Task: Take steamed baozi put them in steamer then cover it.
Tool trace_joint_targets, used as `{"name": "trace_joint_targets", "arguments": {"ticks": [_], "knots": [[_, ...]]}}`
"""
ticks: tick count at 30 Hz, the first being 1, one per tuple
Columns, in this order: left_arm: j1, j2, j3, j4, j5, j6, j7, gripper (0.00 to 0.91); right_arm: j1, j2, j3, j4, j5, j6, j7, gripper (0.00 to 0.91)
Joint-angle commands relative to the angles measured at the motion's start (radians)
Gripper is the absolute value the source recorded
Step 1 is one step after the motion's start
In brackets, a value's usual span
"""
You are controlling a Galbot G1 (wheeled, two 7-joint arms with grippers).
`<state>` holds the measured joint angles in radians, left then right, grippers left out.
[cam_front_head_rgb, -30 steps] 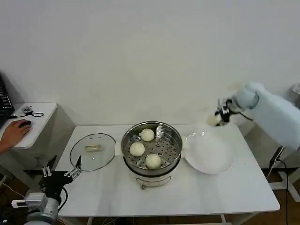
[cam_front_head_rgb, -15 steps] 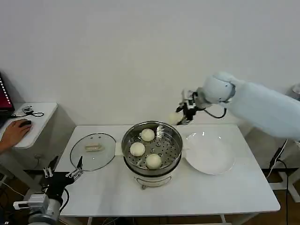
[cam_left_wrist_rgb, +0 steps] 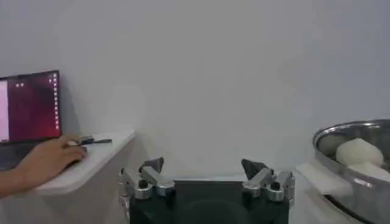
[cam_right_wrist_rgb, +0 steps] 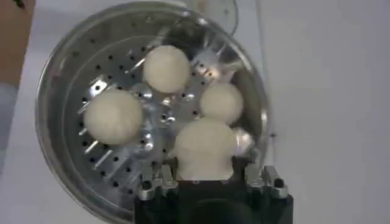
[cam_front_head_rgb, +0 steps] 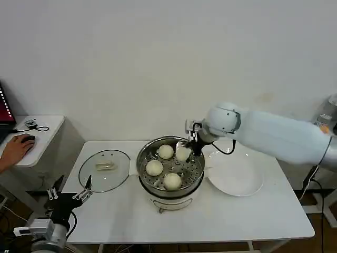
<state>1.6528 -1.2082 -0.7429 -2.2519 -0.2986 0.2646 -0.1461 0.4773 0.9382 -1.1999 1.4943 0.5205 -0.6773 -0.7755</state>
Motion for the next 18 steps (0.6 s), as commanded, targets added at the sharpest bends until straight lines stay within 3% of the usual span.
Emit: {"name": "trace_joint_targets", "arguments": {"ticks": [1, 11, 15, 18], "knots": [[-0.002, 0.003, -0.003, 0.006, 0.001, -0.002, 0.001, 0.907, -0.050, 0.043, -0.026, -0.054, -0.019, -0.046, 0.023, 0.615], [-0.006, 0.005, -0.003, 0.014, 0.000, -0.005, 0.002, 0.907, -0.068, 0.079, -0.003, -0.108, -0.053, -0.035, 0.012, 0.615], [-0.007, 0.004, -0.004, 0.016, 0.000, -0.006, 0.002, 0.907, -0.072, 0.080, -0.003, -0.107, -0.058, -0.034, 0.010, 0.907], [-0.006, 0.005, -0.004, 0.016, 0.001, -0.007, 0.001, 0.907, -0.075, 0.077, 0.006, -0.102, -0.054, -0.033, 0.010, 0.907]]}}
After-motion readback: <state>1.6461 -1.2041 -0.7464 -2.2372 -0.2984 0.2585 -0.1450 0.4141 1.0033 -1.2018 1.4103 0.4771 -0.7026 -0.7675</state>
